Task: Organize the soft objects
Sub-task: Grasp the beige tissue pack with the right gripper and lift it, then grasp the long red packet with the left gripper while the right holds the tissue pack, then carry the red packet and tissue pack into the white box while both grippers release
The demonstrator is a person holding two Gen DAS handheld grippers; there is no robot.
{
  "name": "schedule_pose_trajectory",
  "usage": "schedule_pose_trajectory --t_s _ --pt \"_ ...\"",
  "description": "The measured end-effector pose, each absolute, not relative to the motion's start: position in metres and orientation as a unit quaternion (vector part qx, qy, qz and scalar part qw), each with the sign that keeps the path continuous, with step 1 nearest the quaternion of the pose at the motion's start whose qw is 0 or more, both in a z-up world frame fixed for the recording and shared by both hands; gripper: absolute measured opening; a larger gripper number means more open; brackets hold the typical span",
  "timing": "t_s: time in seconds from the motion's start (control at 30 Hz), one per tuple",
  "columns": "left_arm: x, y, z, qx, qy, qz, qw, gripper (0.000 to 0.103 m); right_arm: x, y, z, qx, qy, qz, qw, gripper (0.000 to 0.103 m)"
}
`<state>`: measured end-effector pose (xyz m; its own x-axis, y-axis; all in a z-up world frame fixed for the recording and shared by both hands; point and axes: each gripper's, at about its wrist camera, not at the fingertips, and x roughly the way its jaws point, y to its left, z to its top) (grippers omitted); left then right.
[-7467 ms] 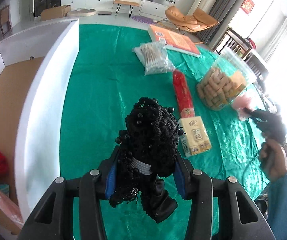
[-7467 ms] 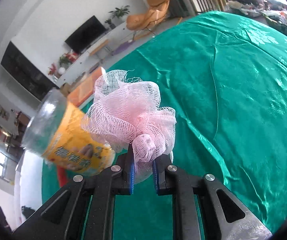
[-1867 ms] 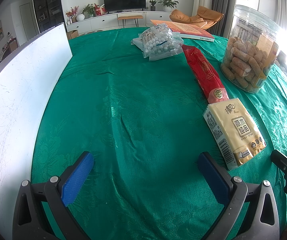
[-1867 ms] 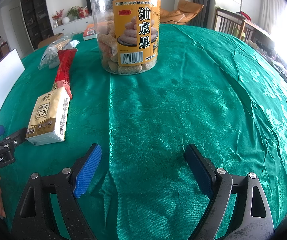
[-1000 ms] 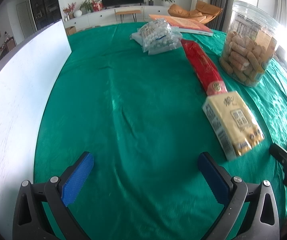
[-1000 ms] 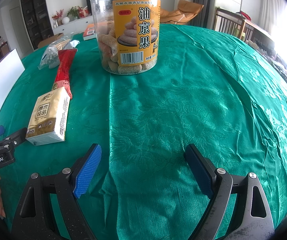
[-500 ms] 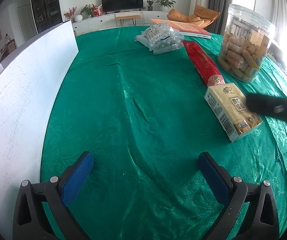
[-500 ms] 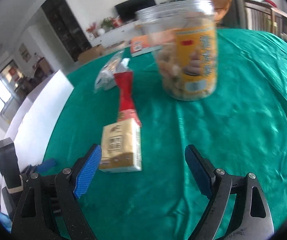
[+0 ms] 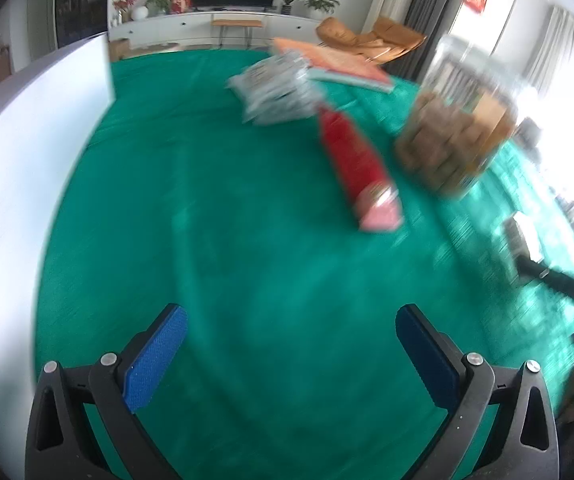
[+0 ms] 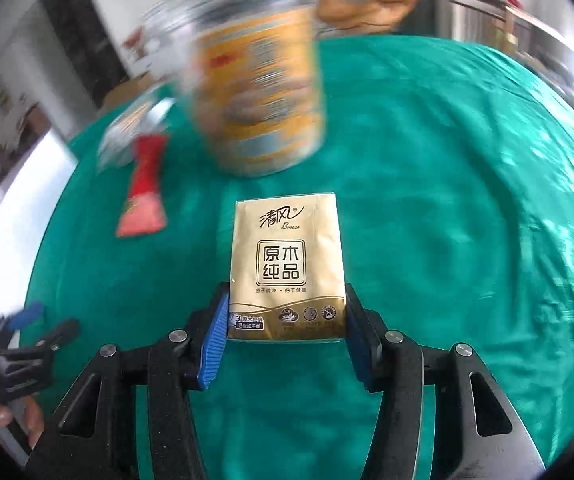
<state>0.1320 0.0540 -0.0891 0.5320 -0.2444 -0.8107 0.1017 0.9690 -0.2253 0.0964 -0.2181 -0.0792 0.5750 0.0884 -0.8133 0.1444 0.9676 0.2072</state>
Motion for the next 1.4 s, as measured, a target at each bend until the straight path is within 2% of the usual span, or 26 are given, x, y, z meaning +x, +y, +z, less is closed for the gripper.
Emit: schedule_pose_trajectory --t_s 0.1,0.23,0.27,0.3,0.33,0.37,0.4,0.47,0.5,0.6,0.8,0.97,1.17,1.33,1.37,1.4 --pt "0.181 0.022 -0.080 -0.074 0.480 -0.110 0.867 0.103 0.116 -0.262 -0.072 0.154 0.451 -0.036 0.878 0.055" --pt "0.232 -0.014 -0.089 -0.023 0.499 -0.075 0.863 0.101 0.149 -0.288 -0.061 0.154 0.442 -0.038 0.883 0.055" --pt "0.238 -0.019 -0.093 -0.016 0.507 -0.070 0.859 0.095 0.157 -0.291 -0.060 0.152 0.439 -0.034 0.885 0.055" --pt "0.244 -0.023 -0.099 -0.009 0.516 -0.064 0.854 0.079 0.164 -0.296 -0.063 0.151 0.439 -0.030 0.885 0.055" --pt "0.245 -0.025 -0.099 0.007 0.508 -0.050 0.860 0.075 0.176 -0.297 -0.065 0.146 0.443 -0.027 0.884 0.055" --pt "0.245 -0.026 -0.098 0.018 0.498 -0.048 0.866 0.050 0.187 -0.297 -0.071 0.139 0.448 -0.024 0.883 0.055" --pt "0.244 -0.026 -0.097 0.023 0.491 -0.050 0.869 0.031 0.200 -0.297 -0.077 0.127 0.459 -0.020 0.879 0.055" --pt "0.246 -0.021 -0.096 0.014 0.497 -0.060 0.866 0.022 0.224 -0.298 -0.093 0.107 0.498 -0.016 0.861 0.055" --pt "0.245 -0.017 -0.093 0.002 0.498 -0.066 0.864 0.020 0.226 -0.297 -0.091 0.100 0.490 -0.016 0.866 0.055" --pt "0.237 0.003 -0.068 -0.045 0.482 -0.091 0.870 0.019 0.233 -0.309 -0.071 0.126 0.476 -0.020 0.870 0.055" --pt "0.188 0.064 0.009 -0.138 0.433 -0.131 0.881 0.019 0.209 -0.290 0.039 0.129 0.377 0.007 0.917 0.055" --pt "0.119 0.156 0.060 -0.129 0.411 -0.093 0.898 0.019 0.175 -0.182 0.111 0.060 0.340 0.107 0.932 0.055" --pt "0.028 0.282 0.091 -0.079 0.408 0.052 0.908 0.019 0.125 -0.010 0.129 0.053 0.353 0.294 0.887 0.055" --pt "-0.026 0.366 0.073 -0.078 0.440 0.176 0.877 0.021 0.095 0.117 0.107 0.065 0.402 0.412 0.815 0.056" --pt "-0.031 0.379 0.064 -0.086 0.454 0.189 0.867 0.021 0.090 0.140 0.098 0.066 0.417 0.431 0.797 0.060" --pt "-0.032 0.387 0.057 -0.095 0.463 0.195 0.860 0.022 0.090 0.157 0.088 0.071 0.435 0.449 0.777 0.074"
